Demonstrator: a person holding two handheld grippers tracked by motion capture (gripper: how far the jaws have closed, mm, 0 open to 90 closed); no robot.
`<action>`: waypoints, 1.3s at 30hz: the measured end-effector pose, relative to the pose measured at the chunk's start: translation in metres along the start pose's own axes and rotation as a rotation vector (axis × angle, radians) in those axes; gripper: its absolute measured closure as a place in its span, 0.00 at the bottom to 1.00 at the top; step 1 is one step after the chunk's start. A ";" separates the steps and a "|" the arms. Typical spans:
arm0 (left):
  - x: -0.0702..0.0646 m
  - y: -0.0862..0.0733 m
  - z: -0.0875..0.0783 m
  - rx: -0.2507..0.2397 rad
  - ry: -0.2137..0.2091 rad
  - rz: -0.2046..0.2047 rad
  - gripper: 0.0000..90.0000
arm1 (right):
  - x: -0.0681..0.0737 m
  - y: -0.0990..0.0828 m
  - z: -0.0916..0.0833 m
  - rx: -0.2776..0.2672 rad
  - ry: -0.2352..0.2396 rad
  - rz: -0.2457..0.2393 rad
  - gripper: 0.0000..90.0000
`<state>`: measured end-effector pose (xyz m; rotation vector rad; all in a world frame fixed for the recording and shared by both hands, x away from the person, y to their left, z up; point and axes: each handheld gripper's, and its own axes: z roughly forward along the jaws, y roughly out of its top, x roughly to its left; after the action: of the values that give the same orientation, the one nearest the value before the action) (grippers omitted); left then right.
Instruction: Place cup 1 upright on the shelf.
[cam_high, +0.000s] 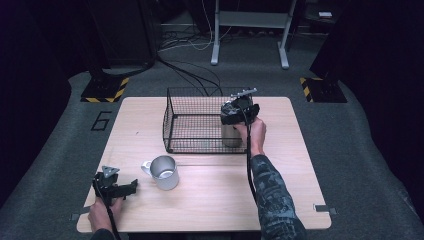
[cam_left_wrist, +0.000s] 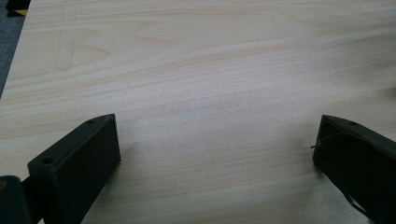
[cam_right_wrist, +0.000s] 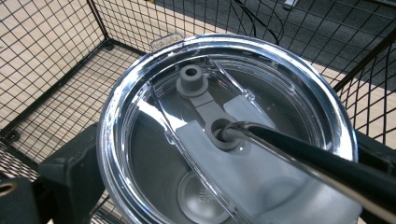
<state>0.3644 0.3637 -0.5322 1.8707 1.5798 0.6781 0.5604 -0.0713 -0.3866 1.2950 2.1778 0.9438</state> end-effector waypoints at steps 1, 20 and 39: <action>0.000 0.000 0.000 0.000 0.000 0.000 0.01 | 0.000 -0.001 0.000 0.002 0.000 0.007 0.04; 0.000 0.000 0.000 0.000 0.000 0.000 0.01 | -0.005 -0.006 -0.003 -0.002 0.027 0.037 0.02; 0.000 0.000 0.000 0.000 0.000 -0.001 0.01 | -0.004 0.005 -0.032 -0.036 0.031 0.012 0.00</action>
<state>0.3644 0.3637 -0.5323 1.8700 1.5801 0.6781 0.5441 -0.0834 -0.3614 1.2863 2.1688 1.0099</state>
